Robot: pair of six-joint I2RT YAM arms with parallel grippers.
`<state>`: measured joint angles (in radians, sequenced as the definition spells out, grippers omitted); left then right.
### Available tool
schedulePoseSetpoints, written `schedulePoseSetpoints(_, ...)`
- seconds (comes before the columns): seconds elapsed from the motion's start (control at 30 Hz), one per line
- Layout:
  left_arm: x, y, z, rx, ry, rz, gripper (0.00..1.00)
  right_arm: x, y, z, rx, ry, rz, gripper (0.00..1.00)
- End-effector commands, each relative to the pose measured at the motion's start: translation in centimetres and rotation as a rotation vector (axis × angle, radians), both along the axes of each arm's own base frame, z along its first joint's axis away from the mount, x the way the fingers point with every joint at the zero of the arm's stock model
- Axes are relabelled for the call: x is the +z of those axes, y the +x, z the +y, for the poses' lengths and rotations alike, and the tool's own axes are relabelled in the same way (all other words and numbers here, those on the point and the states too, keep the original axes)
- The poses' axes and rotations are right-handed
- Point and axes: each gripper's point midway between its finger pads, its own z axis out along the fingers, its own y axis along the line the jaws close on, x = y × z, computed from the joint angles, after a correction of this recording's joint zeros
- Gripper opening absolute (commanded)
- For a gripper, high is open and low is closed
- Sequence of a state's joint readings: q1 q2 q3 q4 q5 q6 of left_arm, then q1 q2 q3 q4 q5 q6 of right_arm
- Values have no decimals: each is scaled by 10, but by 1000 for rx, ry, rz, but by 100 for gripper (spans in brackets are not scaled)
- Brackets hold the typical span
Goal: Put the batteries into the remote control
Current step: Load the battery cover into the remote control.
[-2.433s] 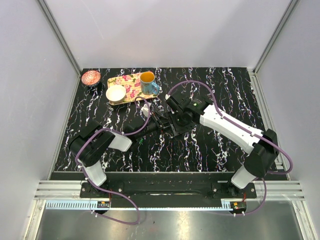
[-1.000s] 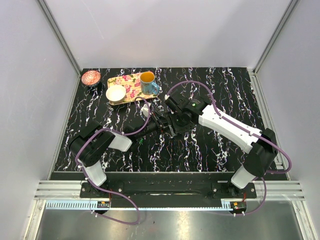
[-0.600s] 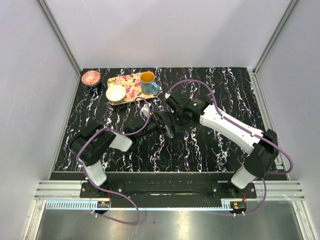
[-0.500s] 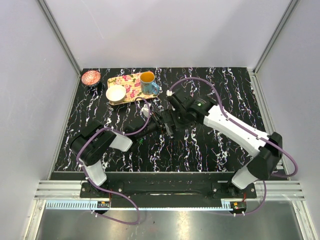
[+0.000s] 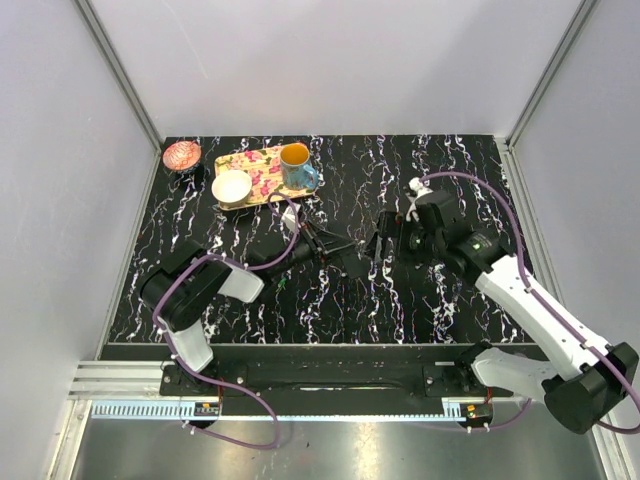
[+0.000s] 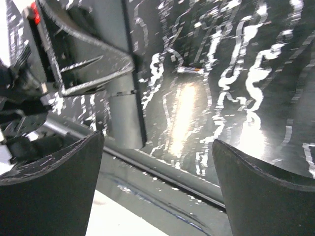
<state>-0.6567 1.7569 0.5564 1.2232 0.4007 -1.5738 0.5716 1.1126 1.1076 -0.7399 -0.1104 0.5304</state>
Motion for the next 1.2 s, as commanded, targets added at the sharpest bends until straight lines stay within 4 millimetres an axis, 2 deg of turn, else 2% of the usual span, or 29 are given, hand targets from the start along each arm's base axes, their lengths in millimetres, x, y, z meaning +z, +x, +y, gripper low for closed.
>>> schedulePoseSetpoints(0.0, 47, -12, 8, -35, -114, -135, 0, 23, -9, 47, 147, 268, -21, 100)
schedulePoseSetpoints(0.1, 50, -21, 10, -61, -117, -158, 0, 30, -7, 56, 175, 368, -48, 100)
schedulePoseSetpoints(0.13, 51, -22, 10, -66, -121, -159, 0, 26, -13, 59, 194, 400, -18, 100)
schedulePoseSetpoints(0.2, 50, -25, 12, -72, -126, -154, 0, 26, -10, 61, 197, 437, -22, 97)
schedulePoseSetpoints(0.37, 58, -30, 13, -81, -136, -165, 0, 11, -13, 65, 223, 464, 16, 89)
schedulePoseSetpoints(0.53, 68, -35, 15, -88, -139, -188, 0, 3, -16, 68, 239, 489, 28, 75)
schedulePoseSetpoints(0.77, 70, -37, 16, -92, -131, -195, 0, -7, -19, 71, 258, 518, 39, 70)
schedulePoseSetpoints(0.93, 72, -39, 17, -97, -132, -197, 0, -3, -21, 76, 286, 575, 33, 67)
schedulePoseSetpoints(1.03, 73, -39, 18, -97, -133, -201, 0, -2, -22, 79, 299, 602, 41, 62)
schedulePoseSetpoints(1.17, 76, -40, 18, -97, -137, -208, 0, -5, -24, 81, 309, 634, 61, 51)
